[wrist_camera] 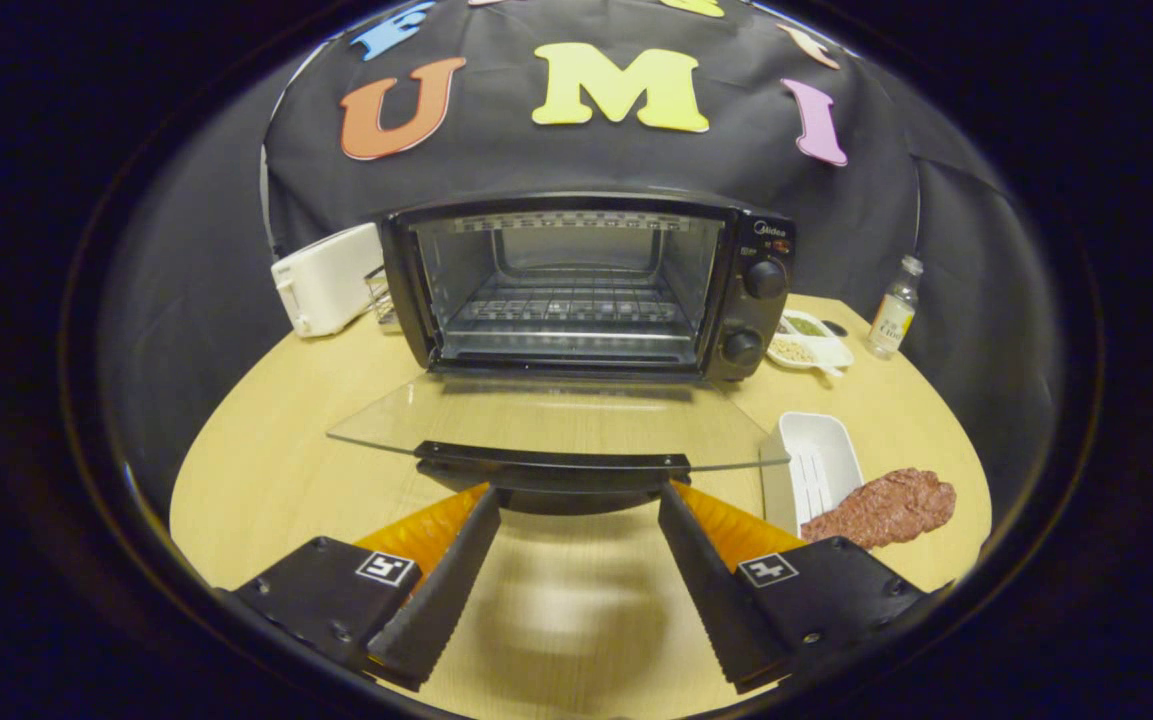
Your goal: Open the toaster oven, put the food inside, and close the toaster oven door.
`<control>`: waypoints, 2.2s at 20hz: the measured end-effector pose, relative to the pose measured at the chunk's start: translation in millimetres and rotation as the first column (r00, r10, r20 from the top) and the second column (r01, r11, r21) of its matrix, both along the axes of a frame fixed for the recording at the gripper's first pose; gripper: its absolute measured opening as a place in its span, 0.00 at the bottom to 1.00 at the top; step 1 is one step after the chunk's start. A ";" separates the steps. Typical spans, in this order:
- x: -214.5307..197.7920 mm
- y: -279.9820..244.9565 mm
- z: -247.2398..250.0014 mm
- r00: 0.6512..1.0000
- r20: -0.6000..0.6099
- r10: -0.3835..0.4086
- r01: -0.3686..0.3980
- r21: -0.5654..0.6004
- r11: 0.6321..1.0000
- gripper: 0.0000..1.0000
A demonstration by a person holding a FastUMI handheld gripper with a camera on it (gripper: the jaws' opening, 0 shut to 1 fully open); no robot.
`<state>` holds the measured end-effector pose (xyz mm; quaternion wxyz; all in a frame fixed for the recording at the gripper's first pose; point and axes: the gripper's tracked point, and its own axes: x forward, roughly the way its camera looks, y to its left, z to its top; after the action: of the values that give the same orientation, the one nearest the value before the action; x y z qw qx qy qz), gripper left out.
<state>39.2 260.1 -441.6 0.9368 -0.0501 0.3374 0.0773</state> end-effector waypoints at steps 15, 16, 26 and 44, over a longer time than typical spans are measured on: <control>-6.4 -8.7 -43.0 0.990 -0.138 0.011 -0.012 -0.007 1.000 1.00; -7.2 -9.1 -37.8 0.991 -0.129 0.031 -0.030 0.010 1.000 1.00; 2.8 -130.4 52.5 0.997 0.031 0.072 -0.070 -0.068 0.995 1.00; -12.5 -218.8 6.4 0.901 -0.399 0.170 0.056 0.495 0.867 0.62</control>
<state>26.7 41.3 -435.2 0.8174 0.1995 0.5026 0.1986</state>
